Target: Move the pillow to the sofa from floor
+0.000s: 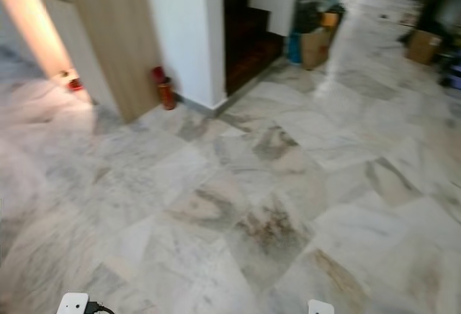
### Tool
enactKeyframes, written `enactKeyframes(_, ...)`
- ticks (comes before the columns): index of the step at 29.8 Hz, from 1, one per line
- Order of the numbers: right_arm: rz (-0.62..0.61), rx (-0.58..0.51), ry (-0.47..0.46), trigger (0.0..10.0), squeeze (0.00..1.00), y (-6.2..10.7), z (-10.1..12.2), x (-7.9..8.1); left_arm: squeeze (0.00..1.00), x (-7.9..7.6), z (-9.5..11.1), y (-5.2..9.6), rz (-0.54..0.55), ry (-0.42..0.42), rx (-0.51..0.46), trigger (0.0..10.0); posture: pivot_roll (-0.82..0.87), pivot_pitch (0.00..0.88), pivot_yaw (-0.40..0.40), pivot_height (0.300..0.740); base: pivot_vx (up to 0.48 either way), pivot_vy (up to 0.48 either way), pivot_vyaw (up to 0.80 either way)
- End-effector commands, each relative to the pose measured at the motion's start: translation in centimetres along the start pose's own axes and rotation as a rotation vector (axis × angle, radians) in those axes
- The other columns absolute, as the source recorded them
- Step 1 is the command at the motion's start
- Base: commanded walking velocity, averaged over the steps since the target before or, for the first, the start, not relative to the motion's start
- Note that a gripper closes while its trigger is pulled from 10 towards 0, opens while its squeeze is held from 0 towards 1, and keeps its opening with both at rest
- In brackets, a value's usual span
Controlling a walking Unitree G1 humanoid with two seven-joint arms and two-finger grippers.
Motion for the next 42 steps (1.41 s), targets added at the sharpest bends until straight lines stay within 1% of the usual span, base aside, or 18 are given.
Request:
enactKeyframes(1,-0.003,0.011,0.007,10.0,0.0,0.0,-0.1,-0.2,0.0,-0.2,-0.7,0.1,-0.002,0.017,0.033,10.0,-0.07,0.05,0.019,0.74,0.0,0.0,0.8)
enactKeyframes(10,0.009,0.014,0.013,10.0,0.0,-0.1,-0.1,0.4,0.0,-0.3,-1.2,0.2,0.001,0.023,0.053,10.0,-0.07,0.041,0.015,0.74,0.0,0.0,0.8)
enactKeyframes(23,0.01,0.019,0.019,10.0,0.0,-0.1,-0.1,0.2,0.0,-0.4,-1.3,0.2,0.004,0.031,0.058,10.0,-0.07,0.025,0.016,0.74,0.0,0.0,0.8)
enactKeyframes(34,0.015,0.026,0.029,10.0,0.0,0.0,-0.3,0.2,0.0,-0.8,-1.5,0.3,0.004,0.042,0.059,10.0,-0.07,0.022,0.009,0.74,0.0,0.0,0.8)
enactKeyframes(42,0.014,0.026,0.025,10.0,0.0,0.0,-0.4,0.2,0.0,-0.2,-1.7,0.4,0.017,0.045,0.061,10.0,-0.07,0.039,0.006,0.74,0.0,0.0,0.8)
Point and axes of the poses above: a point about 5 cm out from each wrist's last joint towards the gripper, its own y axis pointing back from the gripper into the wrist, its own z axis along the axis of the wrist's last joint, x = y × z, the point moved 3 cm from there along -y, pointing out of the wrist towards the gripper, and after that the axes turned 9 degrees about -y, right-handed, at the moved point
